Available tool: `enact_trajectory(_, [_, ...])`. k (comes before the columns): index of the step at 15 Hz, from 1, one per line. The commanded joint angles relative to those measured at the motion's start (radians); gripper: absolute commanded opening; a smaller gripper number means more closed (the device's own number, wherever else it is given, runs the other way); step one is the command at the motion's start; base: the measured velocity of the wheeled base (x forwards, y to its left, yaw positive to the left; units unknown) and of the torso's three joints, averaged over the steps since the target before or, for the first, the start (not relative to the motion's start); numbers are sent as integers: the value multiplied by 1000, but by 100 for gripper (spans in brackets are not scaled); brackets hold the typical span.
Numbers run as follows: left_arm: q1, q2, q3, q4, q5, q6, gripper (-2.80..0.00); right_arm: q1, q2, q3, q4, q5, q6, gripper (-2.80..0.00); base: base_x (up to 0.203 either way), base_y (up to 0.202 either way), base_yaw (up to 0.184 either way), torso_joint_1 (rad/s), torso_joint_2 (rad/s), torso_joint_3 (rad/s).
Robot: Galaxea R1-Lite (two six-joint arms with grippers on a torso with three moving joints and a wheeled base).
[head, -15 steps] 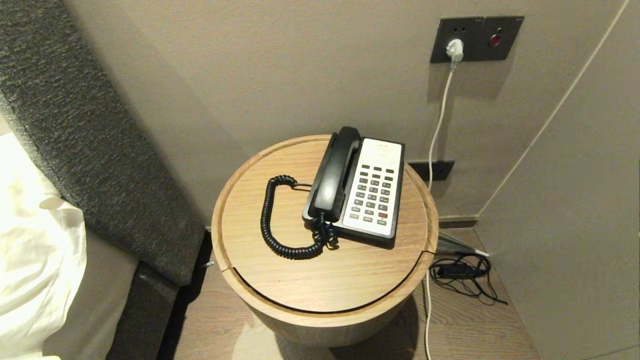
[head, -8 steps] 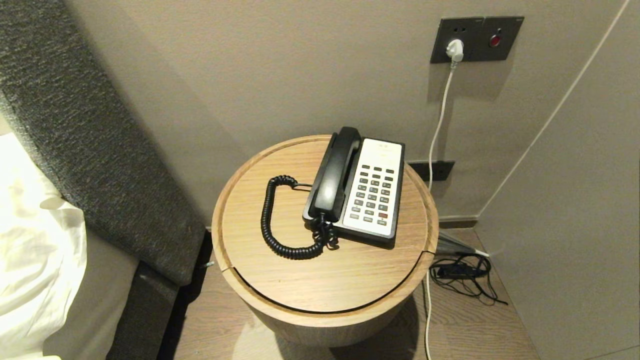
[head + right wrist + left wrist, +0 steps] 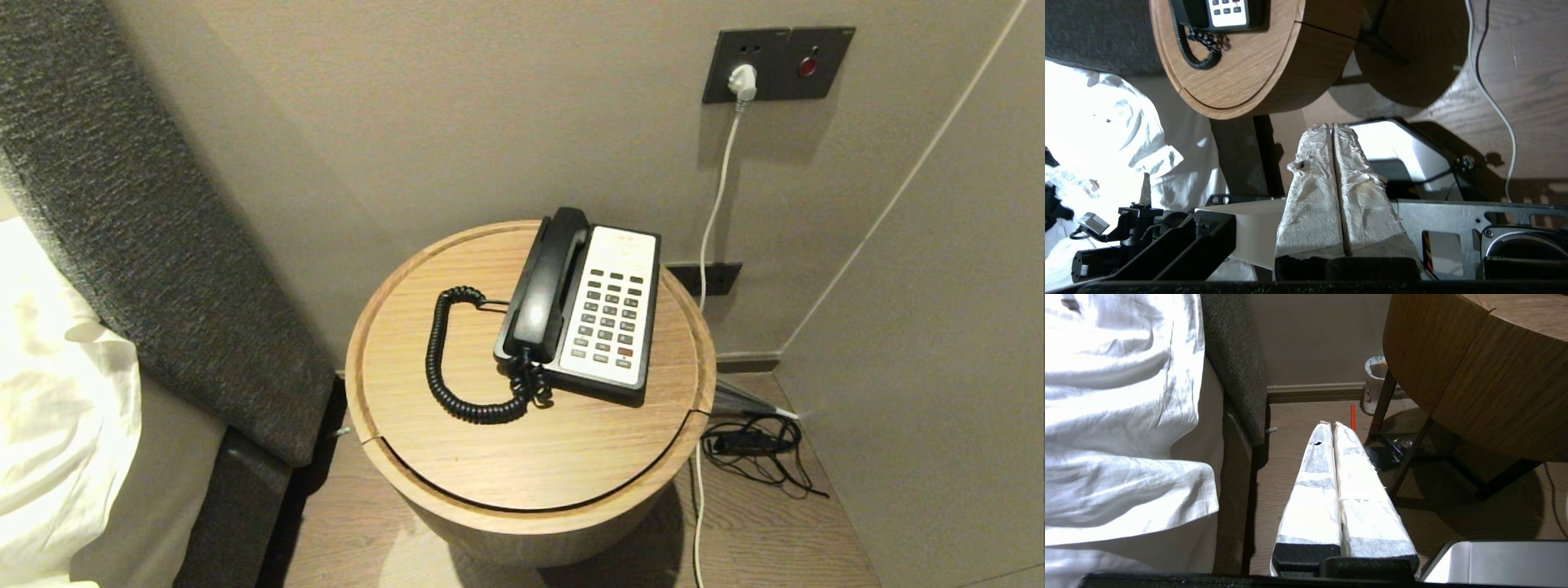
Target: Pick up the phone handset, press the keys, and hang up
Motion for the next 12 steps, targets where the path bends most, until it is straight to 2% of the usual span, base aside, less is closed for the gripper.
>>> enact_trajectory(1, [0,-1,7,-1,-1,2,-280,-9,-57,15,7,4,4,-280,0,0,0,0,0,0])
enact_trajectory(10, [0,-1,16,-17,10,-4,-280,-47,-334,127,44,9,42,-280,0,0,0,0,0,0])
enact_trajectory(12, [0,-2,16,-17,9,-4,-280,-57,-424,147,88,12,66,-280,0,0,0,0,0,0])
